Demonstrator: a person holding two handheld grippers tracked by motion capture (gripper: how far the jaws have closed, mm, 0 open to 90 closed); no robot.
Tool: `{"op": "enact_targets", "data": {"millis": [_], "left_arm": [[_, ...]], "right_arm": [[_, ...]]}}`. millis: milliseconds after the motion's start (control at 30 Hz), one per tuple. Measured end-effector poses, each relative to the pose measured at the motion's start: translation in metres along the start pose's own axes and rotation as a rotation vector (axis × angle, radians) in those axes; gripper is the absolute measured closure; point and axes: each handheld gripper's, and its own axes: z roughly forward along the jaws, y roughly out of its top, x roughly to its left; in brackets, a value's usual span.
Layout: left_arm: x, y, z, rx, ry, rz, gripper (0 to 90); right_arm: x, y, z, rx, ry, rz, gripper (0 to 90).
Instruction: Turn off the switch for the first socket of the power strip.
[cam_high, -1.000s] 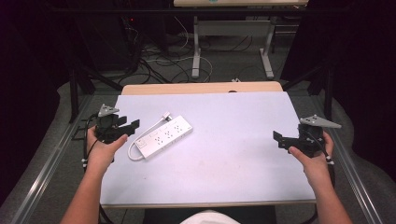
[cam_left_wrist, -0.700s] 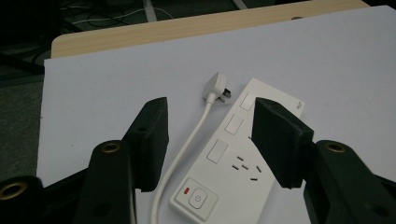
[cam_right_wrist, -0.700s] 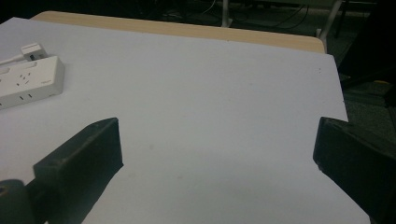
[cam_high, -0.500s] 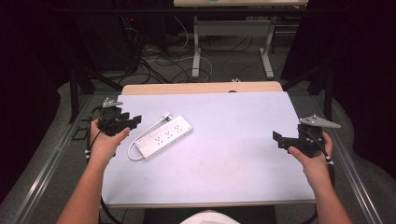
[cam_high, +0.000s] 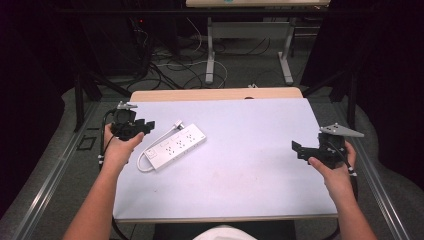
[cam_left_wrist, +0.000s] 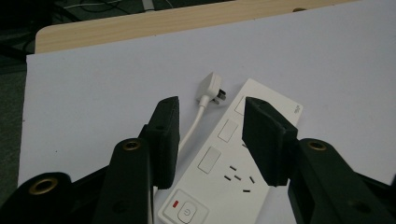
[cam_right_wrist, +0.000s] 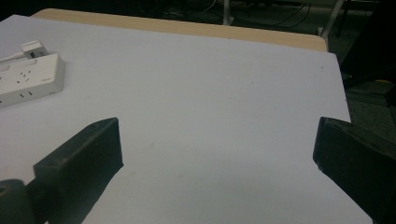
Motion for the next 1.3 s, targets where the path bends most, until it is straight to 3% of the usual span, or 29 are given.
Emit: {"op": "enact_targets", "data": {"millis": [500, 1133, 1300], "left_arm": [[0.001, 0.004, 0.015, 0.038, 0.007, -0.023, 67.2], [-0.013, 0.007, 0.043, 0.149, 0.016, -0.02, 86.2], [-0.016, 0.006, 0.049, 0.159, 0.027, -0.013, 88.6]], "right_arm": [[-0.001, -0.001, 0.001, 0.003, -0.003, -0.004, 1.3], [-0.001, -0.002, 0.003, 0.014, 0.009, -0.011, 1.6], [-0.001, -0.002, 0.004, 0.015, 0.011, -0.01, 1.6]]}}
